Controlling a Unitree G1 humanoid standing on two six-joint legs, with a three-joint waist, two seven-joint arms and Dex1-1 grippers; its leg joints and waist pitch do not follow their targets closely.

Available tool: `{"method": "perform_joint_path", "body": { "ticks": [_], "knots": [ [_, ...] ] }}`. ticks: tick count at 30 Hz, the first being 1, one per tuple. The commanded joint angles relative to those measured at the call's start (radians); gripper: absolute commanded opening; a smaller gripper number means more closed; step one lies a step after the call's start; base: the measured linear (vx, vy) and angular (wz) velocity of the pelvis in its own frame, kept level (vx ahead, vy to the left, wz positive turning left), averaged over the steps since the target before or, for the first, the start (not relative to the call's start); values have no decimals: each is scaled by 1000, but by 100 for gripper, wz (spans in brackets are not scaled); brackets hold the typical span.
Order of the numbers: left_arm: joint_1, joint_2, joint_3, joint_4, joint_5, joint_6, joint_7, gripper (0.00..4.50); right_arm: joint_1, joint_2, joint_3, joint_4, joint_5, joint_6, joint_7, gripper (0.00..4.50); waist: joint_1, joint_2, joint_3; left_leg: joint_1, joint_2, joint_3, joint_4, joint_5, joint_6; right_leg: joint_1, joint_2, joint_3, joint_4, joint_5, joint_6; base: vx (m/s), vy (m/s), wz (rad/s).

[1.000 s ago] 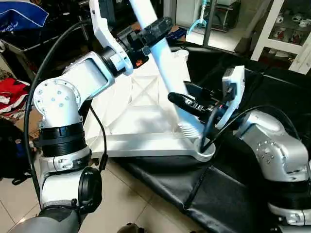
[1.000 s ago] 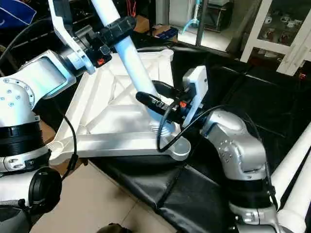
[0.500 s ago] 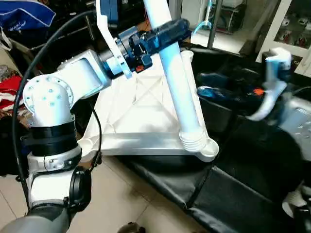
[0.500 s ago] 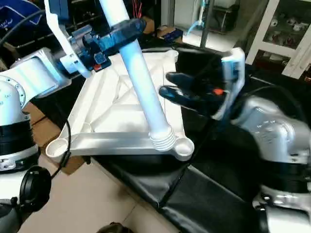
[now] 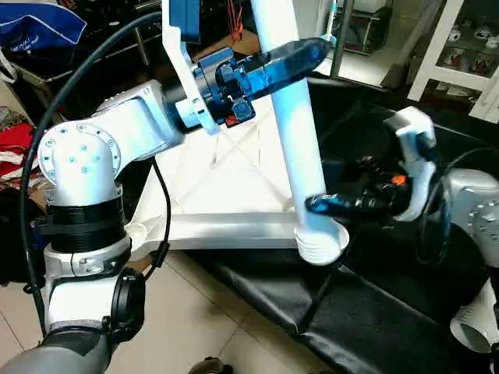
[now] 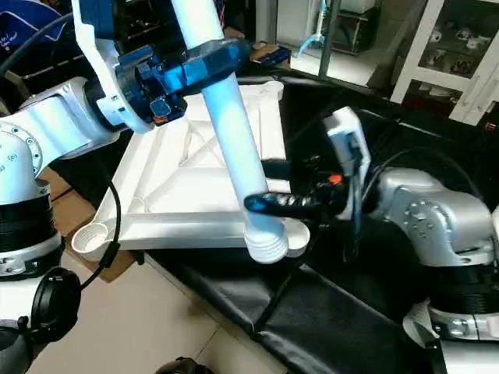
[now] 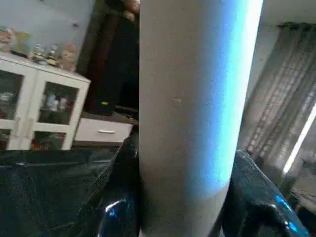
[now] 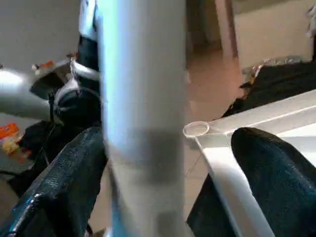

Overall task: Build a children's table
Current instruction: Pick table leg

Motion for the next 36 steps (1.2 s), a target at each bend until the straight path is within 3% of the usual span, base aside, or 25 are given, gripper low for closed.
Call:
{"method": "perform_joint_path", "body": {
  "ticks": [1,15,18,27,29,32,36],
  "knots": [
    [-19,3,-24,-42,-34,17,-21,172,-31,-4,32,8,-37,-25,7,427,0,-29,-87,18,57,-31,-68,-32,85,53,-78,44,-76,-307,-170,0,0,0],
    [-15,-3,-76,-43,-18,12,-52,172,-29,-22,111,-33,-63,-46,84,427,-1,-29,-86,18,58,-30,-69,-40,84,55,-79,46,-76,-305,-172,0,0,0],
    [-13,14,-88,-36,-12,8,-81,172,-16,-41,154,-45,-102,-73,111,427,0,-27,-87,19,60,-31,-70,-42,80,55,-79,47,-75,-302,-170,0,0,0],
    [-8,42,-98,-30,-1,11,-105,172,-19,-48,194,-40,-170,-133,102,427,-3,-23,-88,20,61,-32,-71,-55,72,54,-79,47,-72,-287,-180,0,0,0],
    [-8,50,-108,-32,9,9,-112,172,-19,-46,195,-33,-177,-141,101,394,-2,-22,-89,20,60,-31,-69,-53,74,55,-79,47,-72,-284,-181,0,0,0],
    [-8,55,-121,-33,23,3,-110,172,-18,-42,189,-39,-162,-131,103,390,-2,-20,-89,21,61,-32,-69,-53,78,54,-79,47,-72,-284,-182,0,0,0],
    [-10,58,-146,-35,56,-16,-109,172,-15,-30,175,-38,-129,-113,107,350,-1,-20,-89,21,61,-32,-70,-54,79,55,-79,47,-73,-279,-185,0,0,0]
  ]
}}
